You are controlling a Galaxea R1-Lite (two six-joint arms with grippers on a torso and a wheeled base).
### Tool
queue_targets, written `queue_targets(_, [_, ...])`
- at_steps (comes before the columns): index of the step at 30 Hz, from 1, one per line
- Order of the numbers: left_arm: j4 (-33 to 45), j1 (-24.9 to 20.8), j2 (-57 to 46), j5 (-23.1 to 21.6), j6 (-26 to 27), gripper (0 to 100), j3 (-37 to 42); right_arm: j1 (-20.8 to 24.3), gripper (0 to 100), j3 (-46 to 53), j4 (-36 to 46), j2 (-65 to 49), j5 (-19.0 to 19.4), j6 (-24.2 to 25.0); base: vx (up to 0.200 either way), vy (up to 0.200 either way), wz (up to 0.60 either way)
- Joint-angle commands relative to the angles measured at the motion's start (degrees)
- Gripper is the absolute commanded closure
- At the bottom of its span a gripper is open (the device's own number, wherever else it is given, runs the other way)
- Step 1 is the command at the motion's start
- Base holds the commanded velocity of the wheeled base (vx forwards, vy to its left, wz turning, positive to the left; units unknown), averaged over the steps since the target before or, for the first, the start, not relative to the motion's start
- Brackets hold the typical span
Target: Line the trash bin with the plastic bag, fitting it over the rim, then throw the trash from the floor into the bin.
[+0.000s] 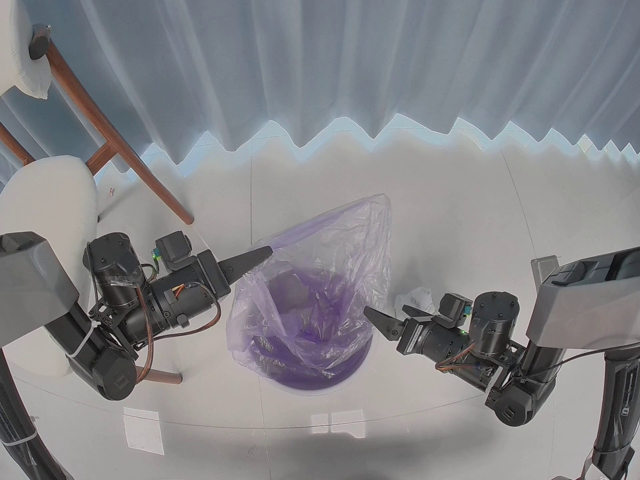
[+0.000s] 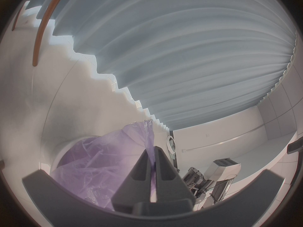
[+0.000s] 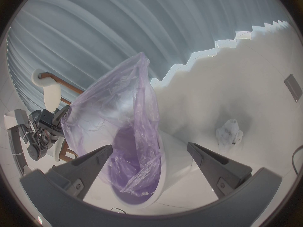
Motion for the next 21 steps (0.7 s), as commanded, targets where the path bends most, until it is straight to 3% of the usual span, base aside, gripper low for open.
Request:
queue_targets(1, [0.0, 0.1, -0.2, 0.0, 0.0, 100, 0.1, 0.0, 0, -4.9, -0.8, 4.0, 0.0, -0.1, 0.0, 0.0, 0.0])
queue_targets(5, [0.0, 0.1, -0.3, 0.0, 0.0, 100, 0.1, 0.6, 0, -8.1, -0.8, 5.6, -0.1, -0.1, 0.0, 0.0, 0.0])
queue_targets(6, [0.0, 0.1, -0.3, 0.0, 0.0, 100, 0.1, 1.2, 100, -9.2, -0.3, 5.6, -0.1, -0.1, 0.0, 0.0, 0.0])
queue_targets(15, [0.1, 0.3, -0.1, 0.0, 0.5, 100, 0.1, 2.2, 100, -8.0, 0.0, 4.3, -0.1, 0.9, 0.0, 0.0, 0.0])
queue_targets(20, [0.4, 0.9, 0.1, 0.0, 0.4, 100, -0.2, 1.3, 100, -3.1, 0.2, -1.8, -0.1, 5.9, 0.0, 0.0, 0.0])
queue_targets(21, [1.9, 1.2, 0.4, 0.0, 0.4, 100, -0.4, 0.3, 100, -0.2, 0.8, -5.5, 0.3, 9.9, 0.0, 0.0, 0.0])
